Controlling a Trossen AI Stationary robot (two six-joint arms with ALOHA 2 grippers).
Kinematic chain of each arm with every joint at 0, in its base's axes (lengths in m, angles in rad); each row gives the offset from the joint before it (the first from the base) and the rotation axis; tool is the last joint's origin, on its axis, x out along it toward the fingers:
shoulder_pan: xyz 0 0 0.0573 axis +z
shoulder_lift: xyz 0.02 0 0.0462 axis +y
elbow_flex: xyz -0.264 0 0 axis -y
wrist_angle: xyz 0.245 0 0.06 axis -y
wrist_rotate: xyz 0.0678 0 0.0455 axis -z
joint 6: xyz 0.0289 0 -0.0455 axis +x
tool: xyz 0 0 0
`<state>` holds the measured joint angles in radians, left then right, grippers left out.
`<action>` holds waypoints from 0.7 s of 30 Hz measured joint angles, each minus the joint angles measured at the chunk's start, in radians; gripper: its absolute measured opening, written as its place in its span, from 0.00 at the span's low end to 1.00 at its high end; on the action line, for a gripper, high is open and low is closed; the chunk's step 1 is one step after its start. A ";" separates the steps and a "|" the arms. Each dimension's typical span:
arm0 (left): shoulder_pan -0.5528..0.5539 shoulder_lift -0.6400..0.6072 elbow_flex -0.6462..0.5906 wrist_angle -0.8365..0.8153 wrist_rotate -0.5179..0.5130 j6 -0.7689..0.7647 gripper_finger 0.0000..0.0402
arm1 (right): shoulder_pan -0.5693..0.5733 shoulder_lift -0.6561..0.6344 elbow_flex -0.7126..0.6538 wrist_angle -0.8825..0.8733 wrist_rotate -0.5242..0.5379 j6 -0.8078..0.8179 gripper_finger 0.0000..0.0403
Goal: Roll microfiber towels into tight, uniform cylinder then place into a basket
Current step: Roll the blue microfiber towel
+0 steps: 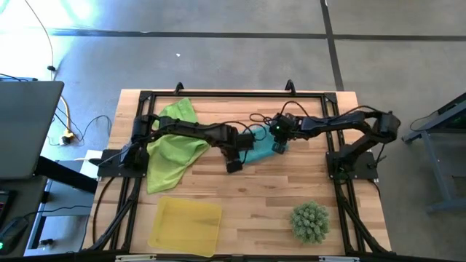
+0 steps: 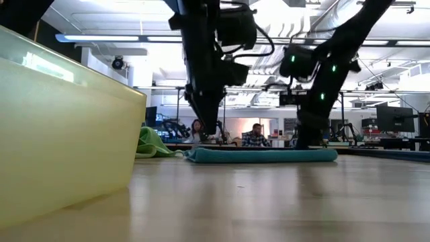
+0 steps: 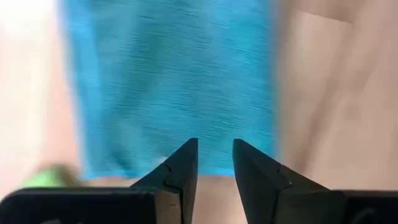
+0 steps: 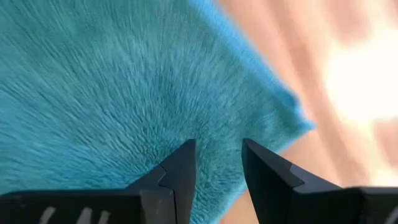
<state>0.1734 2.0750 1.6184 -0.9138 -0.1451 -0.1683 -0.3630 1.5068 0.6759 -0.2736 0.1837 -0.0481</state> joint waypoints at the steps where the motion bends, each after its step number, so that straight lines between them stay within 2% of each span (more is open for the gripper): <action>1: 0.012 0.000 -0.004 0.002 -0.015 -0.001 0.22 | 0.003 -0.030 0.004 -0.011 0.000 0.016 0.30; 4: 0.050 0.000 -0.032 0.041 -0.017 -0.002 0.22 | 0.017 -0.086 0.006 -0.072 -0.011 0.111 0.30; 8: 0.096 0.000 -0.062 0.114 0.038 -0.003 0.22 | 0.055 -0.113 0.007 -0.107 -0.066 0.276 0.30; 12: 0.124 0.000 -0.097 0.136 0.062 -0.003 0.22 | 0.111 -0.100 -0.014 -0.108 -0.068 0.330 0.30; 21: 0.130 0.006 -0.181 0.167 0.086 -0.033 0.22 | 0.140 -0.091 -0.118 -0.061 0.064 0.388 0.30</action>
<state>0.3038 2.0815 1.4378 -0.7469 -0.0593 -0.2008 -0.2226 1.4162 0.5582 -0.3343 0.2474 0.3398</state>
